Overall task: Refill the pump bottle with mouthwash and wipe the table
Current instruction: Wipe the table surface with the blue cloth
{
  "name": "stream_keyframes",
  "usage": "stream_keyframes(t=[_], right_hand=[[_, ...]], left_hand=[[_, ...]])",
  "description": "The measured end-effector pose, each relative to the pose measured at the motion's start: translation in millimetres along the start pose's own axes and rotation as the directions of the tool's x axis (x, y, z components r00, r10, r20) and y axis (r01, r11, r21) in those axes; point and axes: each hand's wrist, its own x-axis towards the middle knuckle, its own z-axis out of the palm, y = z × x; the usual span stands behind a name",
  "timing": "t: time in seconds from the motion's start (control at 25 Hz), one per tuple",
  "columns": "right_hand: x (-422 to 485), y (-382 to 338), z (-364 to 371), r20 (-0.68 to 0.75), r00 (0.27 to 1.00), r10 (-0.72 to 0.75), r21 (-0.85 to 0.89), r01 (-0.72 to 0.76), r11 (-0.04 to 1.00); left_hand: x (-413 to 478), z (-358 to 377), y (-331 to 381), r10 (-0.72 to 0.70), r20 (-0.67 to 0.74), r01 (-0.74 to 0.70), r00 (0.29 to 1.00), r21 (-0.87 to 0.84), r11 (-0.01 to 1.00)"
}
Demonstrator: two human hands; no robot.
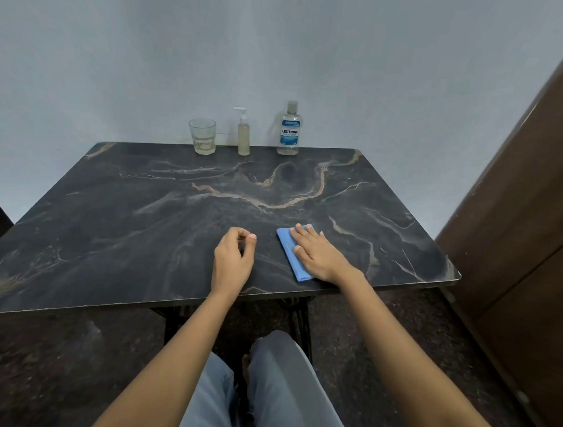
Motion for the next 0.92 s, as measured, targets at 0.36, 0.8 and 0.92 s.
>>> stream_keyframes(t=[0.36,0.8,0.92], right_hand=[[11,-28,15,0.082,0.985,-0.149,-0.217,0.164,0.962],[1,-3,7,0.063,0.968,-0.243,-0.113,0.249,0.962],[17,38,-17,-0.004,0.983,0.185,-0.109,-0.185,0.977]], left_hand=[[0,-3,4,-0.071,-0.033,0.070,0.997,-0.032,0.997],[5,2,3,-0.064,0.054,0.063,0.996,0.013,0.998],[4,6,2,-0.007,0.119,-0.004,0.993,0.097,0.995]])
